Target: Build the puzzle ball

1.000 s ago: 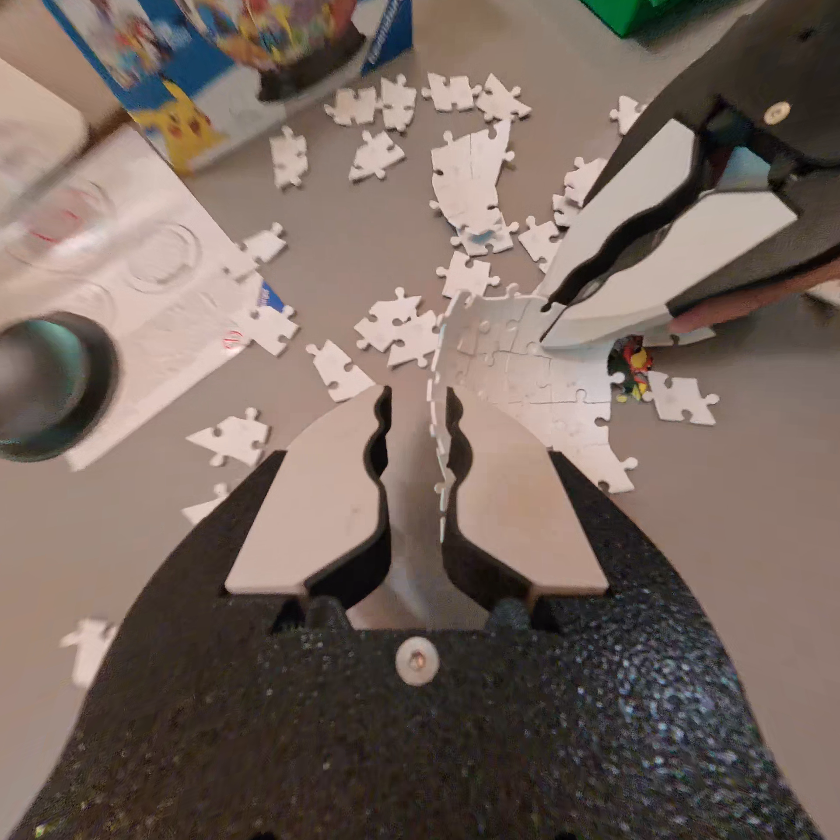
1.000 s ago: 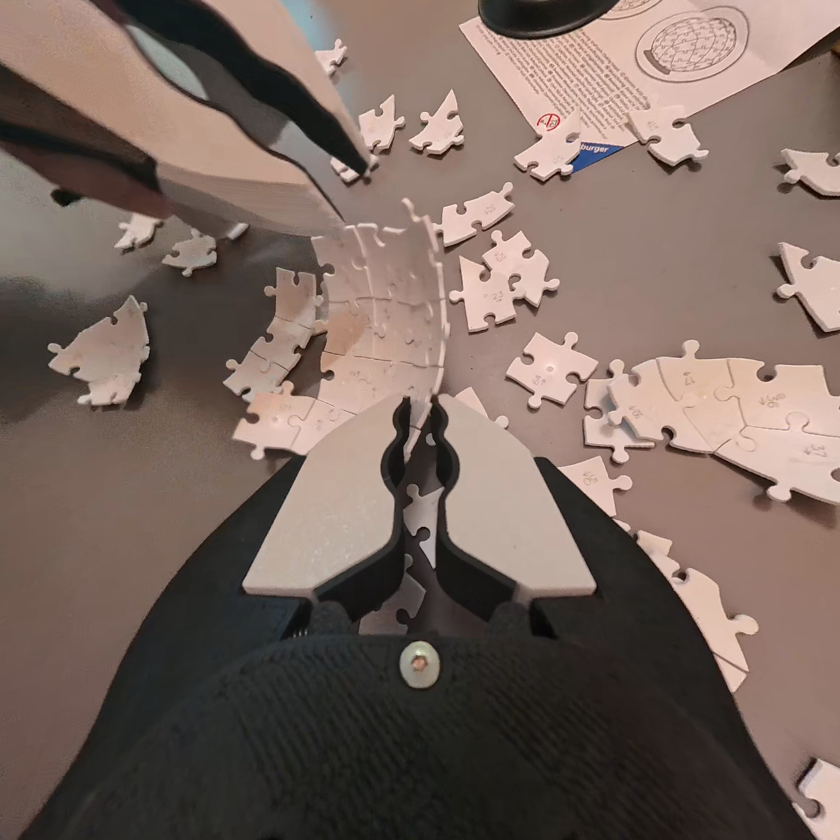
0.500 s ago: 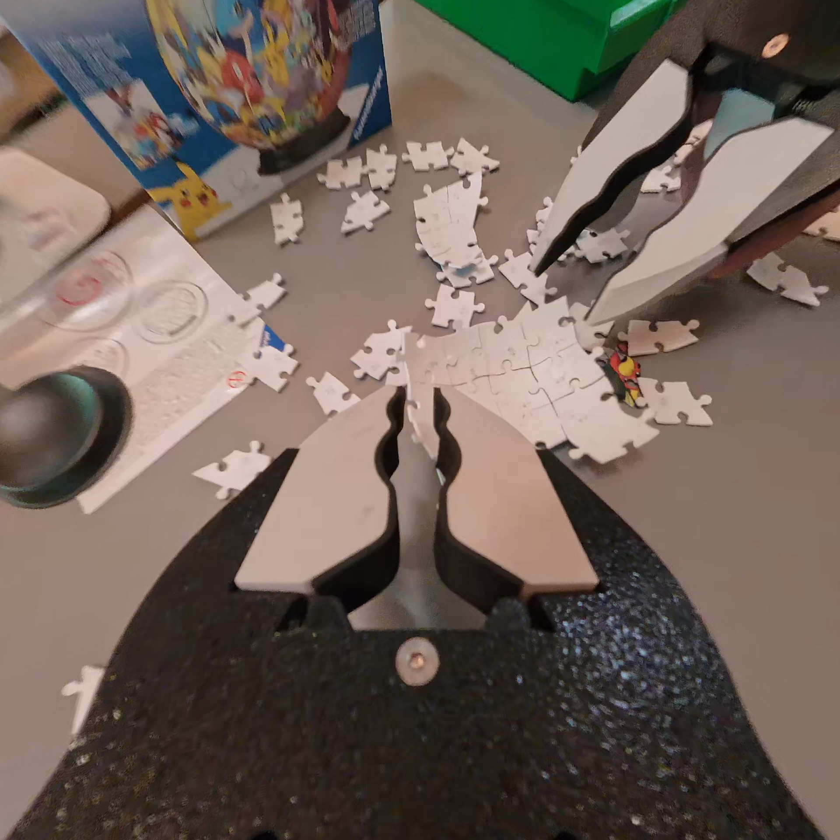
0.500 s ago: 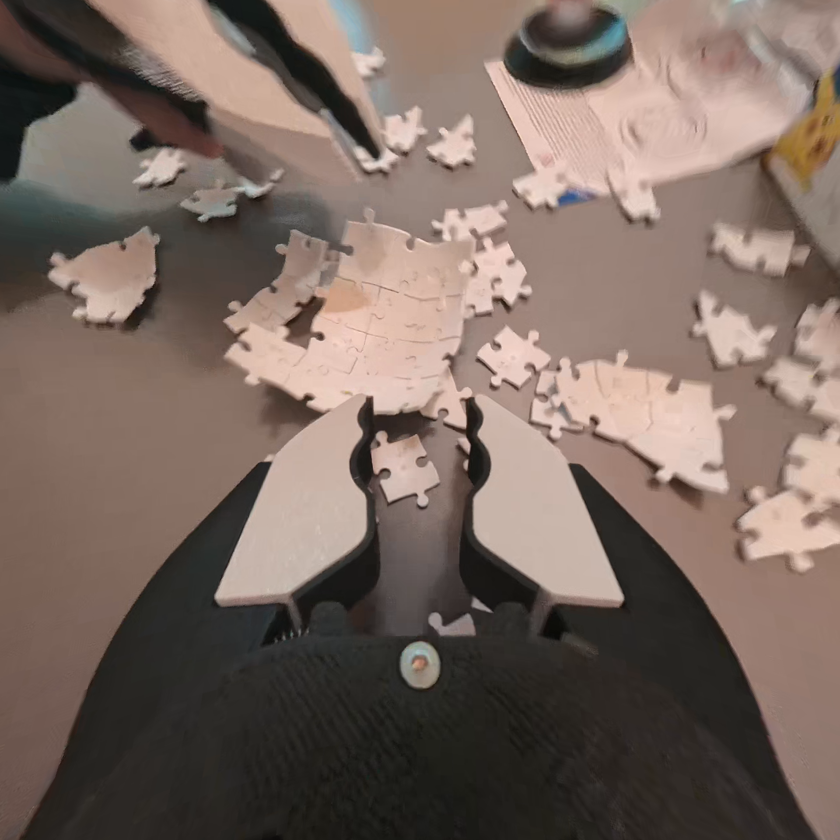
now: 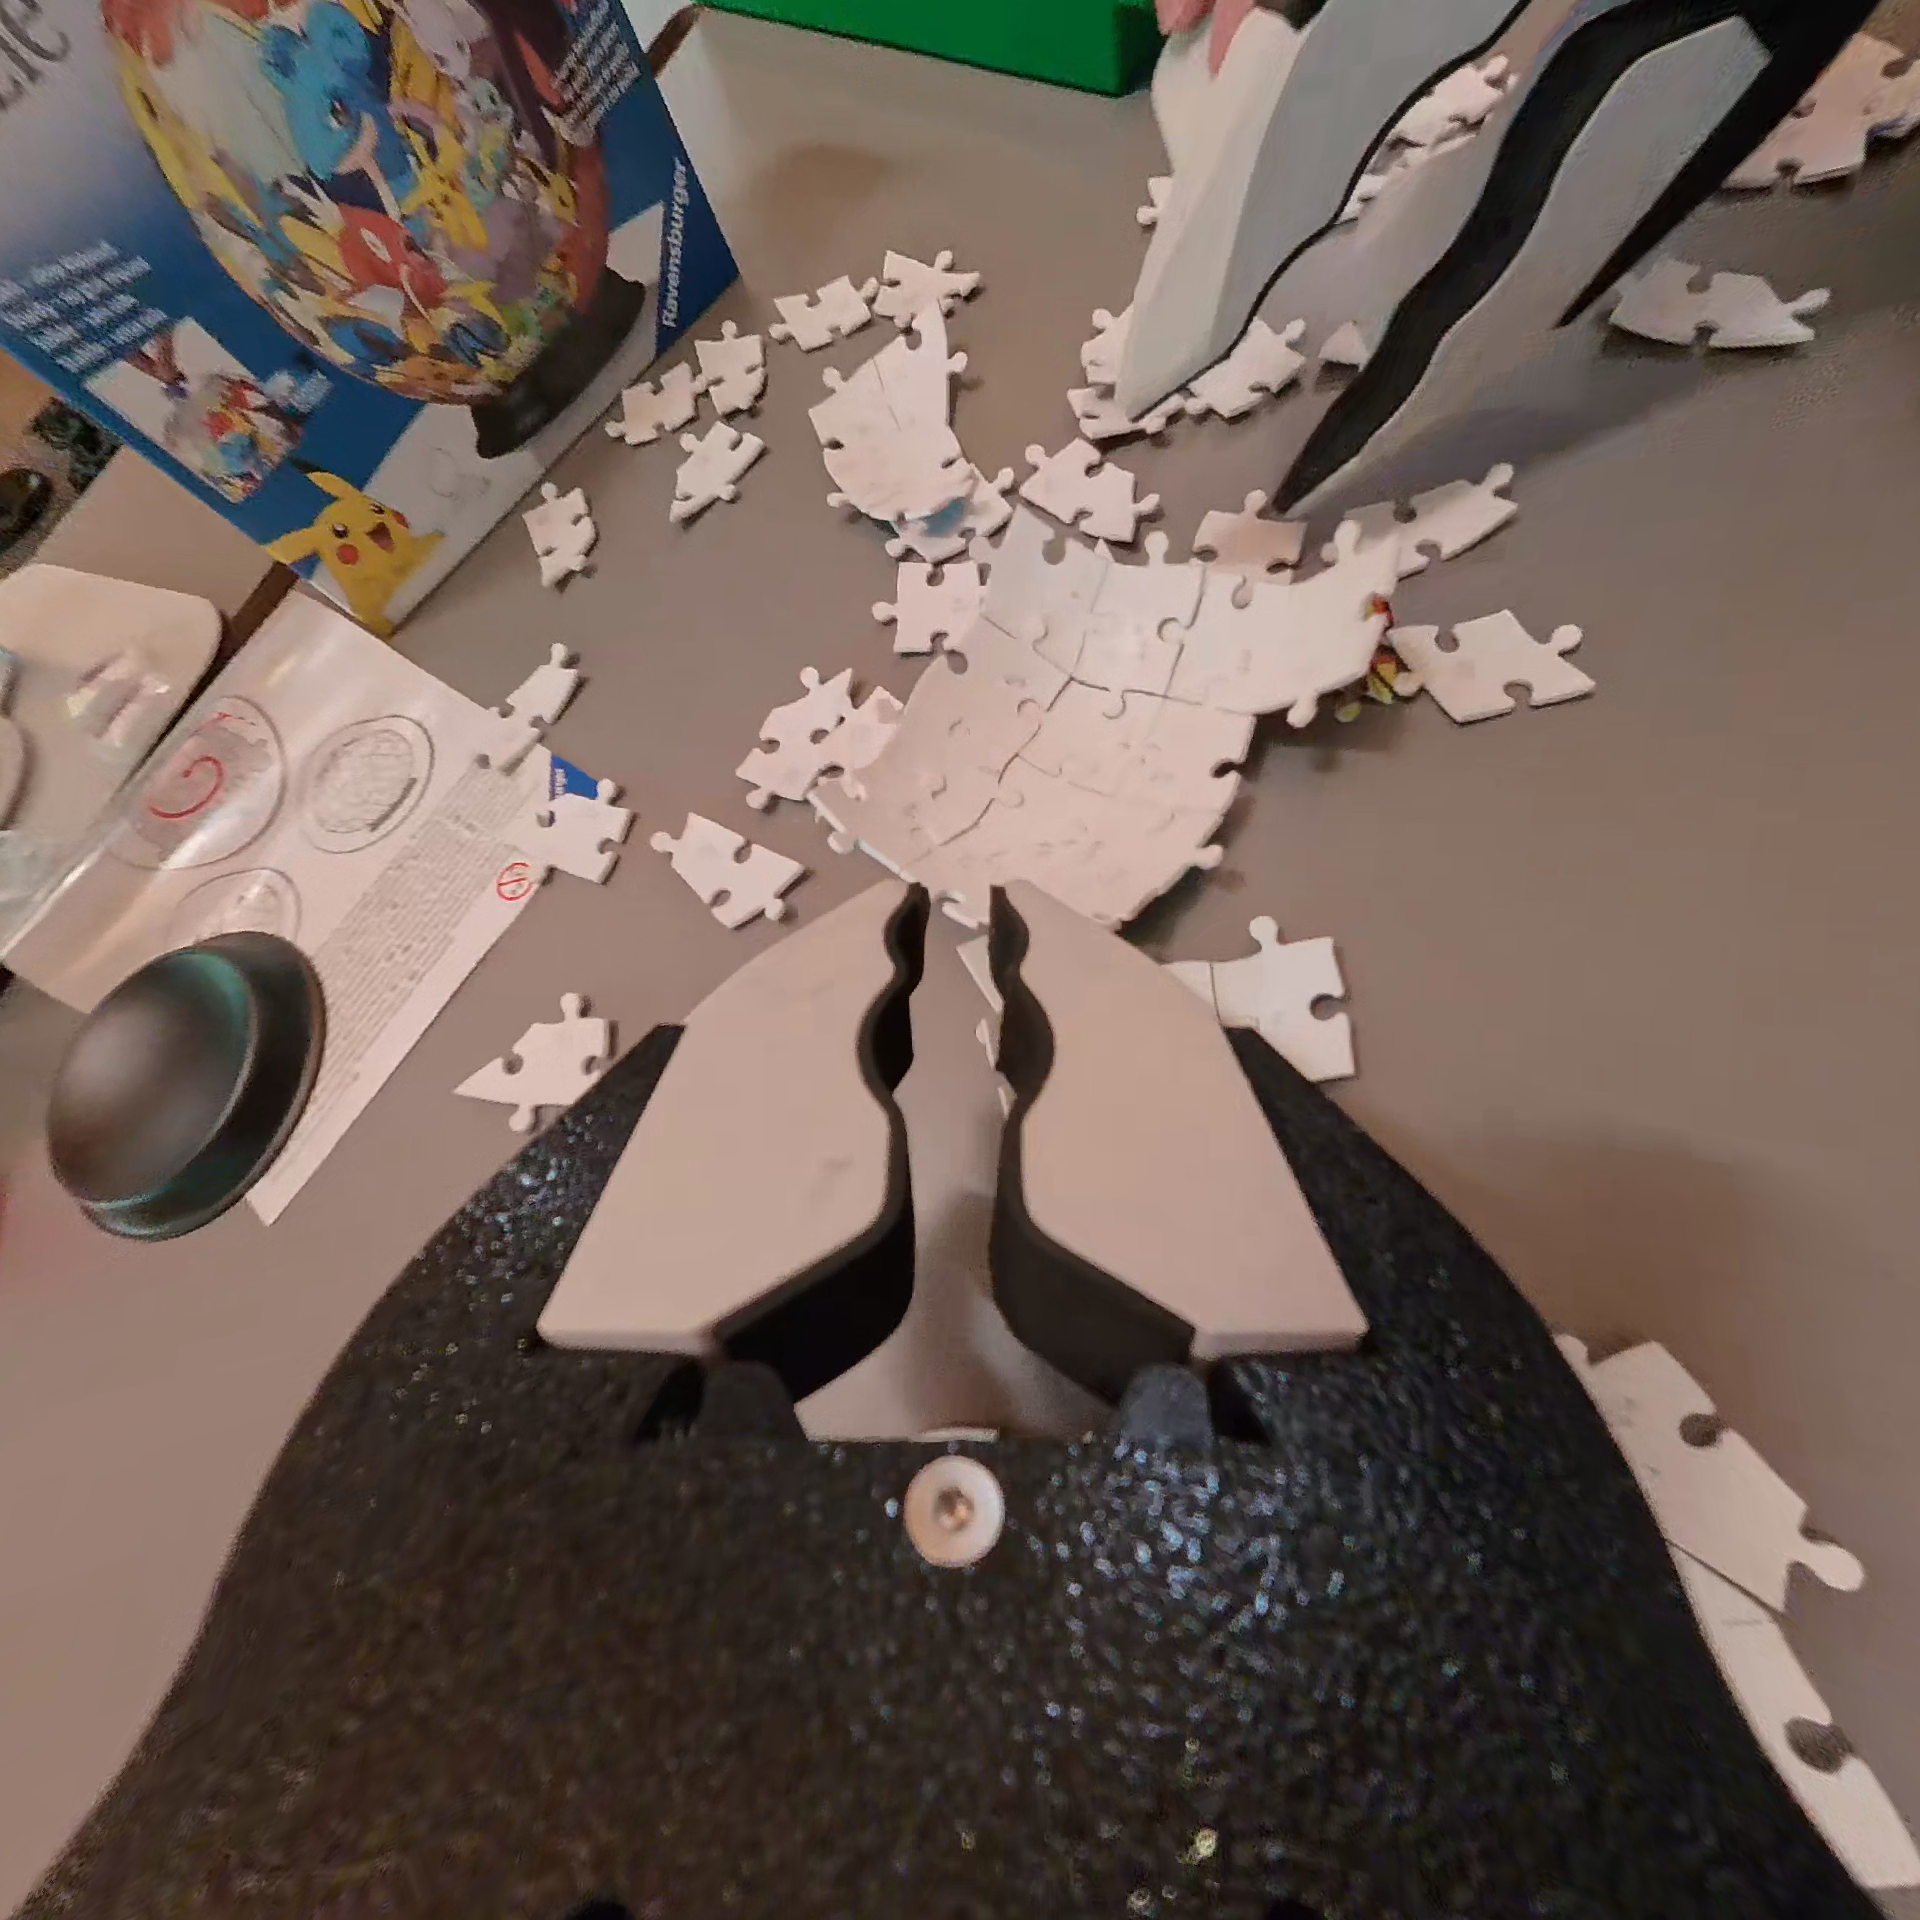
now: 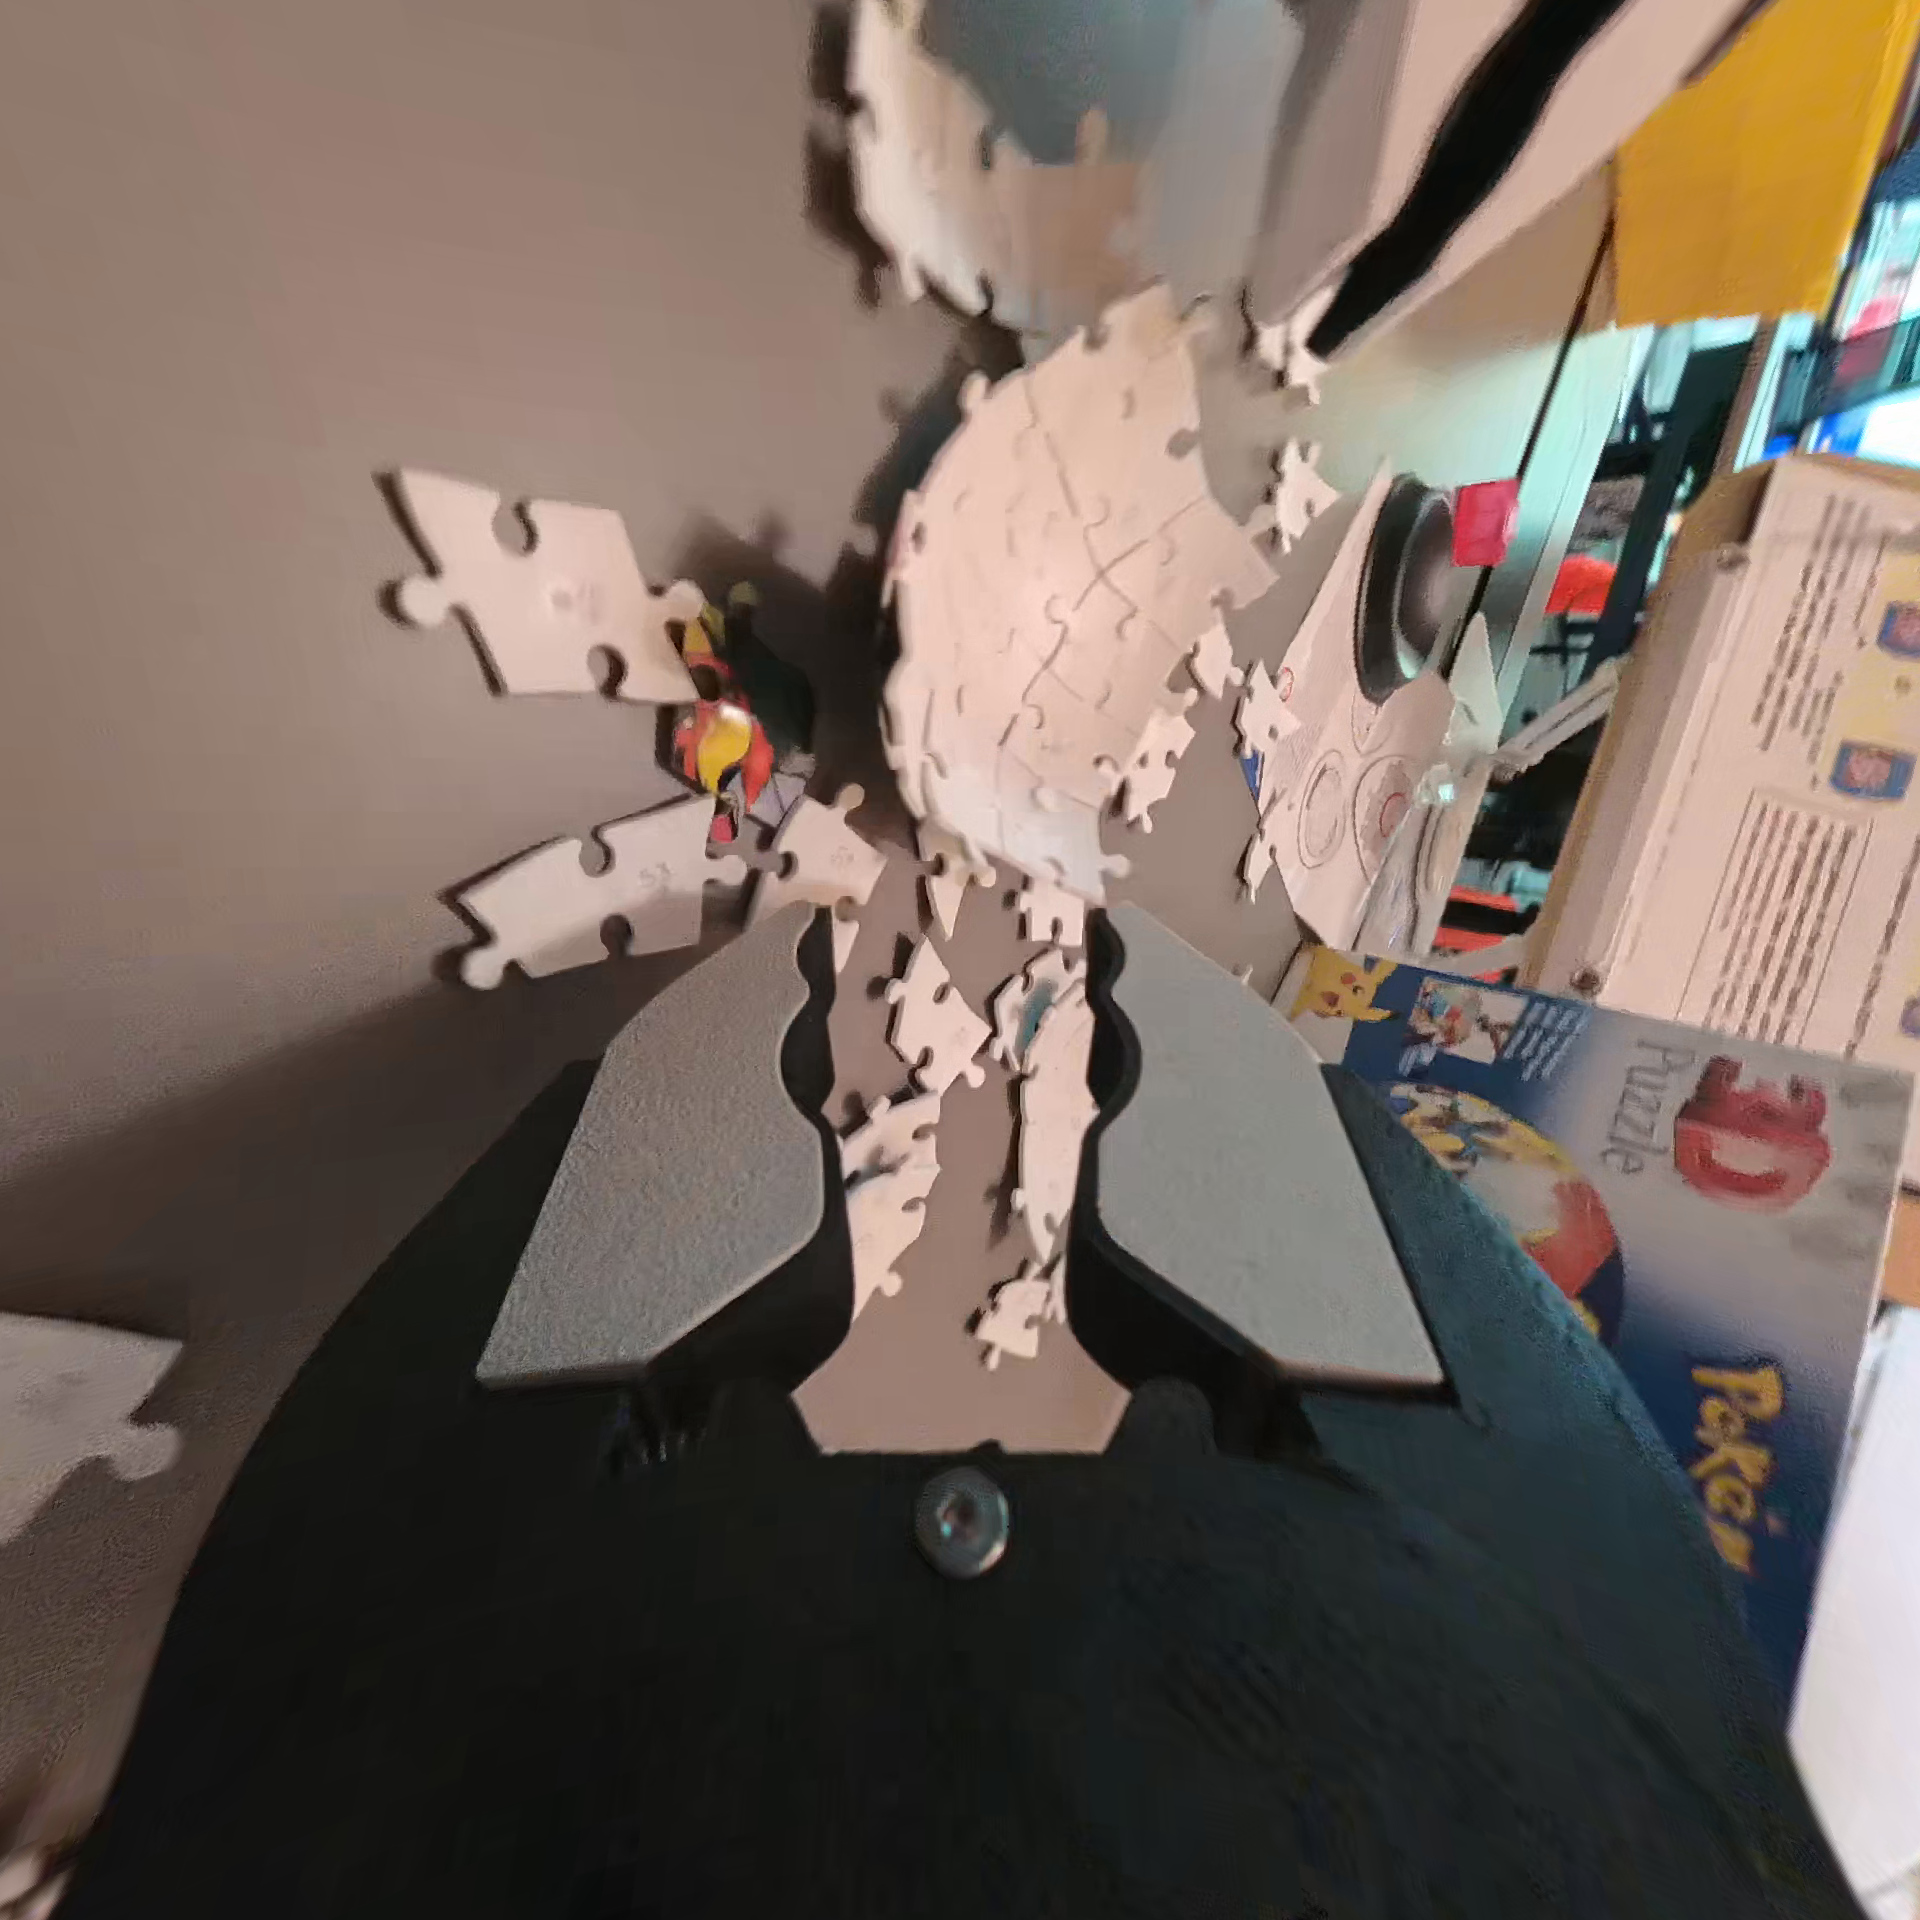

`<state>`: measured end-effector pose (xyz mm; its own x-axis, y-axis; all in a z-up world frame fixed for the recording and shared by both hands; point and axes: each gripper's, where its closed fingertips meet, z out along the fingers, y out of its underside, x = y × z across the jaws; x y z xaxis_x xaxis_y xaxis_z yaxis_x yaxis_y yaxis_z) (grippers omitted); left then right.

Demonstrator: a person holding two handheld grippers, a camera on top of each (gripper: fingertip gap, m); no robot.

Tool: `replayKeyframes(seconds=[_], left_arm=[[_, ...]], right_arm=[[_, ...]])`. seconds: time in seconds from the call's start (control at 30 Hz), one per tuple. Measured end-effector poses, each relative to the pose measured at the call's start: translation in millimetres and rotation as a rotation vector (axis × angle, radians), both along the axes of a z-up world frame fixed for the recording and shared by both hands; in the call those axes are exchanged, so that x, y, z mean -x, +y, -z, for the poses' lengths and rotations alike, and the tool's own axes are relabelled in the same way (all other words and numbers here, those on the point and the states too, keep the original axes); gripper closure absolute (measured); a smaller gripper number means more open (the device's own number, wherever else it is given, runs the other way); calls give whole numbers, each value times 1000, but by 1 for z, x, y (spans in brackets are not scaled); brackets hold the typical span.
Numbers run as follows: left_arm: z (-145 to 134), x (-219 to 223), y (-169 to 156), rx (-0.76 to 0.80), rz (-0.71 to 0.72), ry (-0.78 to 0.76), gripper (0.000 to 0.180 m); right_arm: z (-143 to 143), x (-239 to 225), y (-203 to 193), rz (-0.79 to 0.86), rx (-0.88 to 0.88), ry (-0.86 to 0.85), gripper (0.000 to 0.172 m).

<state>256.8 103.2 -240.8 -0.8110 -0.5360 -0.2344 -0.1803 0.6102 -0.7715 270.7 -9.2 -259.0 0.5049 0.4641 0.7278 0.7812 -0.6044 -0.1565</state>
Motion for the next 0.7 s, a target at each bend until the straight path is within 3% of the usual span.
replayKeyframes(seconds=[0.33,0.53,0.7], left_arm=[[14,-15,1,25,-9,32,176],[20,-22,1,31,5,37,180],[27,-26,1,14,21,34,180]], right_arm=[[11,-10,23,-212,61,-126,135],[15,-18,24,-255,136,-129,144],[10,-8,34,-305,93,-91,152]])
